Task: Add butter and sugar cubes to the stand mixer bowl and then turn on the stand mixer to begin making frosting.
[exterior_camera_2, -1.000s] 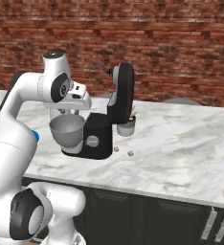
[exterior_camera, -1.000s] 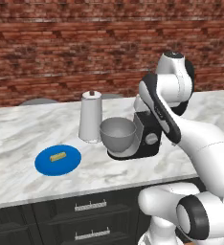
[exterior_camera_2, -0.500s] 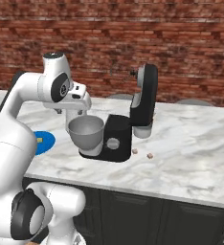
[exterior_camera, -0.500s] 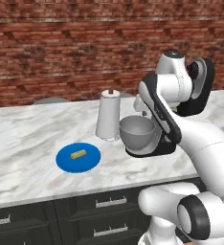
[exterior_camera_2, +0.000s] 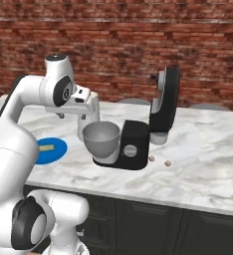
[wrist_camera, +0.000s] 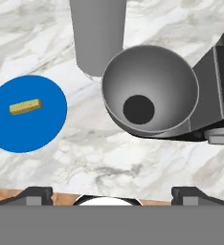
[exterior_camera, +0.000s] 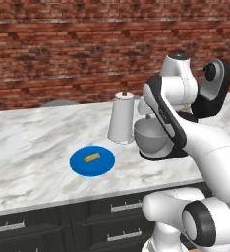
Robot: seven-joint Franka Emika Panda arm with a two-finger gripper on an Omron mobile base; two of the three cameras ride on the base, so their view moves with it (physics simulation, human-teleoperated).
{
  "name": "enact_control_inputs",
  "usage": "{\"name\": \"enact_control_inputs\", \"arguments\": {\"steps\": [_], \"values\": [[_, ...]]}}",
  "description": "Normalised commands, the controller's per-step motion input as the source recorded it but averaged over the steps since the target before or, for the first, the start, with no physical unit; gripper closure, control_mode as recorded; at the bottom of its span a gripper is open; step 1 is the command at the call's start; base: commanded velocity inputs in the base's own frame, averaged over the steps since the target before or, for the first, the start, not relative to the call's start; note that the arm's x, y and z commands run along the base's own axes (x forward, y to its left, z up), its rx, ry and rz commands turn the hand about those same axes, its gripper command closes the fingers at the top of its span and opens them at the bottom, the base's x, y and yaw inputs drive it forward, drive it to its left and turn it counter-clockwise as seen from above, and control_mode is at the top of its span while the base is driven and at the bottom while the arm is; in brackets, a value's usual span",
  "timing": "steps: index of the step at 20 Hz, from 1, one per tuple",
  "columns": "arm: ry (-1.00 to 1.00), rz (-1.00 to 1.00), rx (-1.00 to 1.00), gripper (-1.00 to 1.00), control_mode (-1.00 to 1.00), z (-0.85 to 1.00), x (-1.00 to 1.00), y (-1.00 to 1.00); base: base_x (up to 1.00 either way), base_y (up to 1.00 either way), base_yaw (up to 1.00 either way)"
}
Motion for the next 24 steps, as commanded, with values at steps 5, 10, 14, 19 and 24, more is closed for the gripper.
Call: {"name": "enact_control_inputs", "arguments": {"steps": [5,10,14,19,24], "values": [[0.0,0.0,0.0,-1.0,1.0,0.0,0.0,0.0,0.34,0.43,-0.05],[0.0,0.0,0.0,-1.0,1.0,0.0,0.0,0.0,0.72,0.03,0.0],[0.0,0.0,0.0,-1.0,1.0,0.0,0.0,0.0,0.94,-0.03,0.0],[0.0,0.0,0.0,-1.0,1.0,0.0,0.0,0.0,0.68,-0.15,0.01],[0.0,0.0,0.0,-1.0,1.0,0.0,0.0,0.0,0.01,-0.02,0.0]]}}
